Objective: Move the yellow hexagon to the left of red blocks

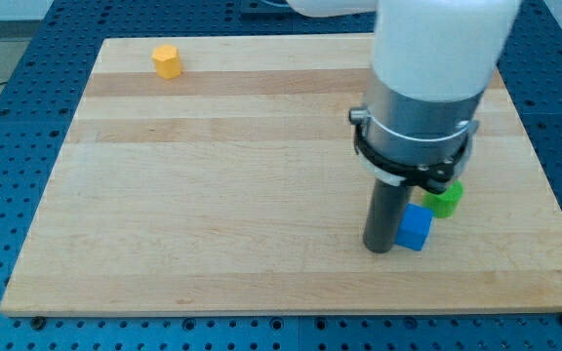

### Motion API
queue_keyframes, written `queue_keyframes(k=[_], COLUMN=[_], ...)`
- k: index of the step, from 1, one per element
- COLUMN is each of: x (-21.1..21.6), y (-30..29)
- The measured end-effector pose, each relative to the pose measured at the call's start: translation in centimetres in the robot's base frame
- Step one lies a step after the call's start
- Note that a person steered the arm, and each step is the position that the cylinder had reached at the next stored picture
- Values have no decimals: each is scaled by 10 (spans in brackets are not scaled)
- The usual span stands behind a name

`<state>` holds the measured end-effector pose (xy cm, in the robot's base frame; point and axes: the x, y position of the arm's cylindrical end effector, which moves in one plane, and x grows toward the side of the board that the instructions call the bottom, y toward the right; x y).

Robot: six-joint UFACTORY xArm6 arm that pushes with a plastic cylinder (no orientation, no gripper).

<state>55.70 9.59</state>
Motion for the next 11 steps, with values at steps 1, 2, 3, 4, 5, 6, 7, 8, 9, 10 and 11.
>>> queue_keyframes(k=[1,2,3,4,5,6,7,8,9,10,11], x=[2,9,-8,-116,-193,-251,-339,-309,-225,-228,-321], y=[24,42,-42,-119,-227,-341,-367,-257,-154,-168,-161])
